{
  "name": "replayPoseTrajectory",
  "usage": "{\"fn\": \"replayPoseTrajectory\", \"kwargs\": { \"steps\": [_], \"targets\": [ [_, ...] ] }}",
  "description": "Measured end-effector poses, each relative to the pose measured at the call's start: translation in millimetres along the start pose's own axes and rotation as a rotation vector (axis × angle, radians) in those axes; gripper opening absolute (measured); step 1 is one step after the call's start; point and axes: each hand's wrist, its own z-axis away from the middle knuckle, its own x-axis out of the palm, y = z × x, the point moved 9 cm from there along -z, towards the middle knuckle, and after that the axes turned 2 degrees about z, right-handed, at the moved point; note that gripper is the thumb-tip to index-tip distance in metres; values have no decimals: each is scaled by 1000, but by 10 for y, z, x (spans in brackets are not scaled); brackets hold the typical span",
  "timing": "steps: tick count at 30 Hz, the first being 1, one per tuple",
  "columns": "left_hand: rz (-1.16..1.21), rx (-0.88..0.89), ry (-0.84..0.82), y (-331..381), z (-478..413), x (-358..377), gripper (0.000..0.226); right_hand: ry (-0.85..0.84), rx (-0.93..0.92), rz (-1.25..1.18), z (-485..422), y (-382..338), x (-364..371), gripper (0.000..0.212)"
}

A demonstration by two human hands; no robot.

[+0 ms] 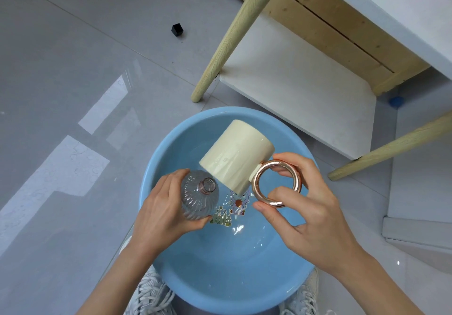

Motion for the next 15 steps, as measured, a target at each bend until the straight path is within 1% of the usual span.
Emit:
{"fn": "replayPoseTrajectory", "kwargs": {
  "steps": [3,5,8,10,12,15],
  "targets": [
    [-1,4,3,2,3,0,98,53,104,-34,11,179,-19,30],
    [2,-1,-3,0,2,9,99,85,225,-65,36,370,-1,29],
    [-22,-16,-24,-40,3,49,104,96,439,-122,120,709,92,18],
    [-42,-17,-28,-63,3,65,104,79,571,-171,215,931,196,20],
    [-65,-16,-26,-64,-2,64,102,29,656,-186,298,1108,319,21],
    [-75,14,-34,-26,-10,71,99,-63,683,-175,393,1252,506,24]
  ]
}}
